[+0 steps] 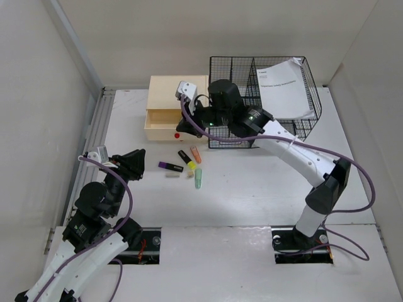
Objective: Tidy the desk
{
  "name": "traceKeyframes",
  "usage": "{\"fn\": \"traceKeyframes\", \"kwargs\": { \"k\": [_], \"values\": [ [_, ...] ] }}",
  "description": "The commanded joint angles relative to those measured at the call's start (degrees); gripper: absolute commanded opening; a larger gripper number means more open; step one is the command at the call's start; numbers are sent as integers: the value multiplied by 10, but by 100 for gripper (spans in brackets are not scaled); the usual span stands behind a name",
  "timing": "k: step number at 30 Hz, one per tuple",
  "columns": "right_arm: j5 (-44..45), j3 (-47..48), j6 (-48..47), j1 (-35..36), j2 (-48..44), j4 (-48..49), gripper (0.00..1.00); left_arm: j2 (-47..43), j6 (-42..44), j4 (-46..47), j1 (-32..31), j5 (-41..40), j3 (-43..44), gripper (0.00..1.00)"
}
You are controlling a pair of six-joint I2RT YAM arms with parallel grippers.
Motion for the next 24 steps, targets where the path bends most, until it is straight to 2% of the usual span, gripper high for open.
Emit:
{"fn": "traceKeyframes", "kwargs": {
  "k": [1,5,12,15,16,17,20,24],
  "values": [
    [-150,19,-79,-32,30,-29,0,-5,-2,22,2,-3,-1,21],
    [-78,41,-90,-32,73,-63,0,-11,-2,22,2,-3,-6,21],
    [38,75,-85,-32,126,-63,0,-5,-2,22,2,-3,-6,21],
    [167,41,-80,-9,121,5,0,-5,-2,22,2,-3,-6,21],
    [252,23,-80,0,106,31,0,-5,-2,22,2,-3,-6,21],
    [289,5,-80,16,98,84,0,-5,-2,22,2,-3,-6,21],
    [391,-40,-108,36,83,139,0,-5,-2,22,2,-3,-6,21],
    [471,-27,-119,44,105,153,0,-5,-2,22,2,-3,-6,21]
  ]
}}
